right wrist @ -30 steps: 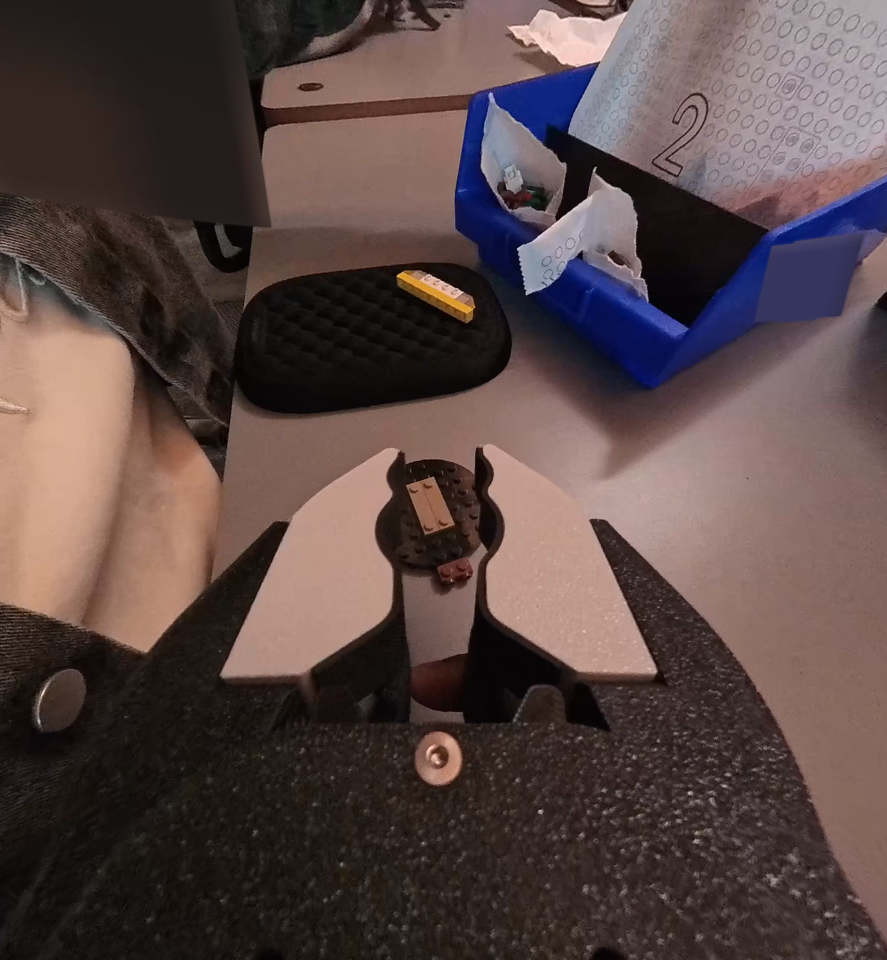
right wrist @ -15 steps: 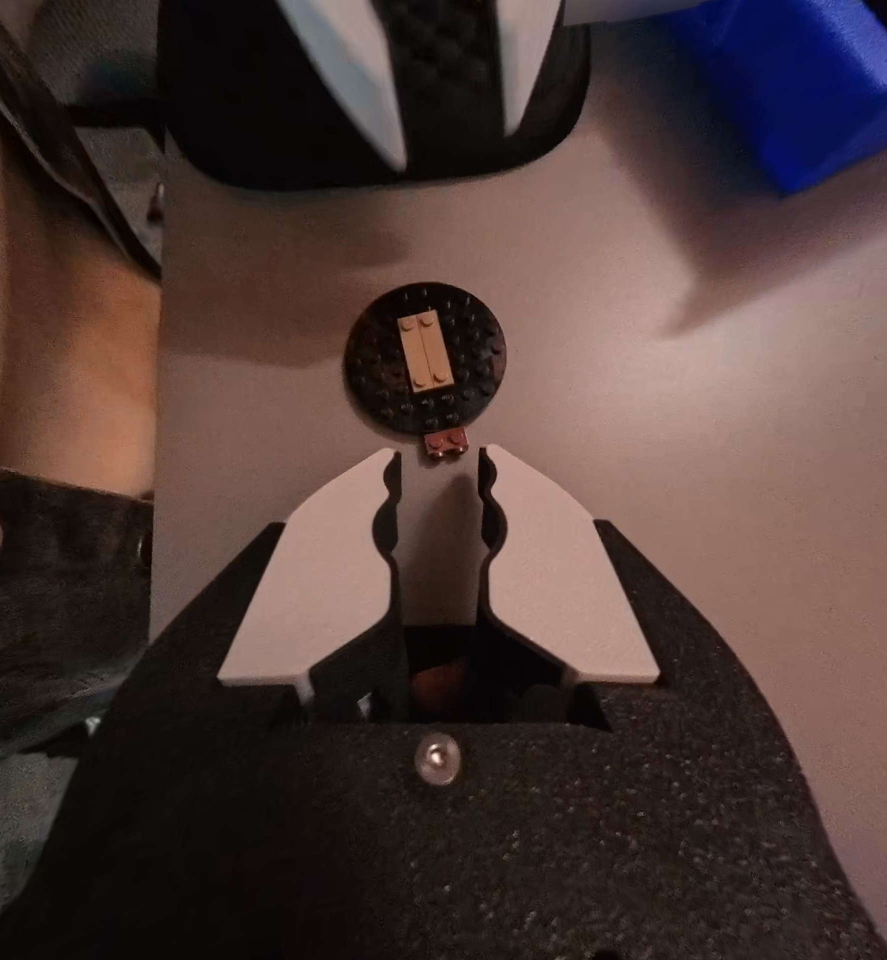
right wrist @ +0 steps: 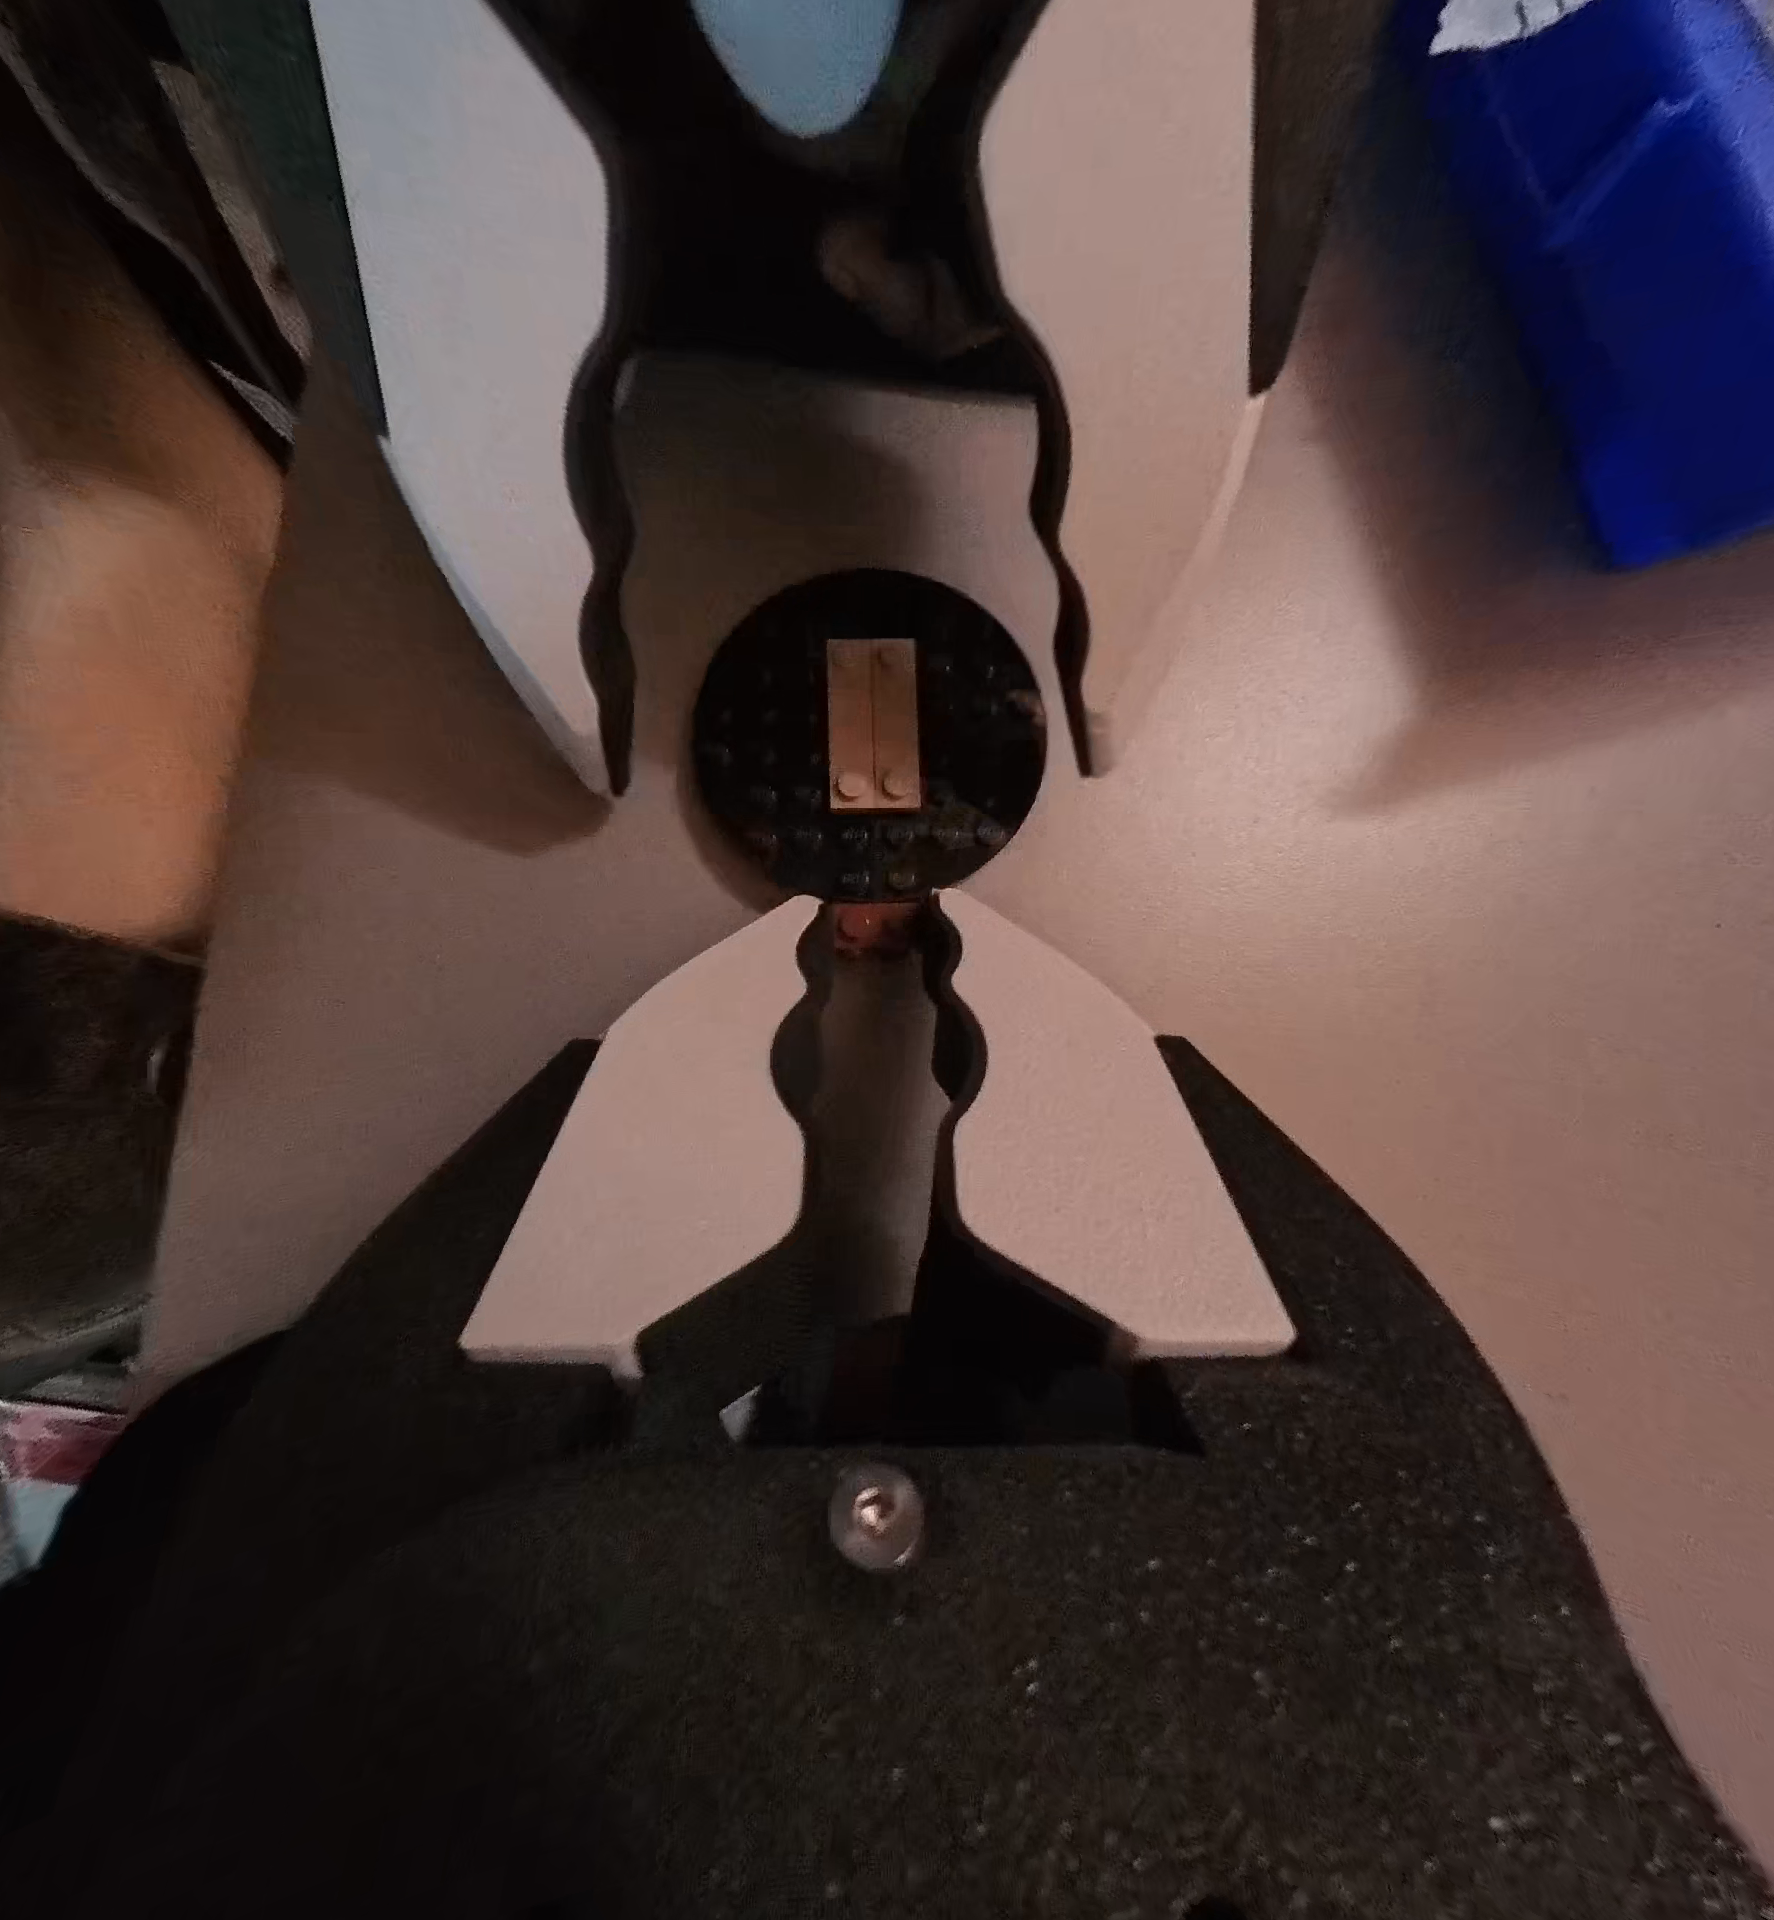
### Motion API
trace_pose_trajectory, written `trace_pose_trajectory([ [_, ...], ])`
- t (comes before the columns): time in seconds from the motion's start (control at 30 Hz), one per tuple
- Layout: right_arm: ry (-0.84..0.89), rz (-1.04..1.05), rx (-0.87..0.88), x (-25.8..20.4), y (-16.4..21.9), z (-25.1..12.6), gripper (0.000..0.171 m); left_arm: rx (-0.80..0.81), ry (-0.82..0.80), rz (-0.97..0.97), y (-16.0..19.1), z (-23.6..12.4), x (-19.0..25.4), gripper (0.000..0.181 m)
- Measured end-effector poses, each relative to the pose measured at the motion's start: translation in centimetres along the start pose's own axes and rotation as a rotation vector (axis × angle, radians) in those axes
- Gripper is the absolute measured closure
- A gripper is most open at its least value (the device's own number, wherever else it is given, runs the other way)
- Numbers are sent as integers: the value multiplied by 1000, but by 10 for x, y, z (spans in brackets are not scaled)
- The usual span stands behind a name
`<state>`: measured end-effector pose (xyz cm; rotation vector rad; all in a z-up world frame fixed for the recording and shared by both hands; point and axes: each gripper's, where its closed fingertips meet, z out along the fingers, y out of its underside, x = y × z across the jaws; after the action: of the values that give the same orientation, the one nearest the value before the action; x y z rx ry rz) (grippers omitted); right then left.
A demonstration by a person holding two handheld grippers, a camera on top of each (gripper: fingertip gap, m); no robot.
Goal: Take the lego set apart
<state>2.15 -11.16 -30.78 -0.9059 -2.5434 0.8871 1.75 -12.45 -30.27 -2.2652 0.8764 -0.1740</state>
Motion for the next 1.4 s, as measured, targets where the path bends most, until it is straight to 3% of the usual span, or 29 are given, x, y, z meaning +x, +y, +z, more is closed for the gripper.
trace_pose_trajectory([
  [0.1,-38,64,35,-8,-13,-7,155,4,-5,37,-1,1,0,100],
  [0.3,16,-26,-44,-9,-20,-16,155,21,39,115,0,1,4,106],
  [0.47,48,-1,62,-6,-32,-25,156,244,37,68,-19,-19,1,107],
  [0.6,69,47,162,-2,-39,-29,156,333,6,44,-27,-29,-4,107],
  [0.7,-34,117,269,-18,-47,-18,156,678,1,-124,-64,-73,-19,108],
  [0.73,-1,113,297,-17,-50,-15,156,708,-5,-149,-67,-82,-24,108],
  [0.9,116,182,397,7,-49,-52,156,533,-65,-143,-45,-75,-35,108],
  [1.13,64,327,724,9,-68,-101,156,207,-13,-127,-12,-22,-20,106],
  [1.23,65,337,696,7,-64,-98,156,133,-33,-90,-5,-12,-20,106],
  [1.4,43,368,614,5,-57,-91,156,201,-19,-100,-11,-20,-20,99],
])
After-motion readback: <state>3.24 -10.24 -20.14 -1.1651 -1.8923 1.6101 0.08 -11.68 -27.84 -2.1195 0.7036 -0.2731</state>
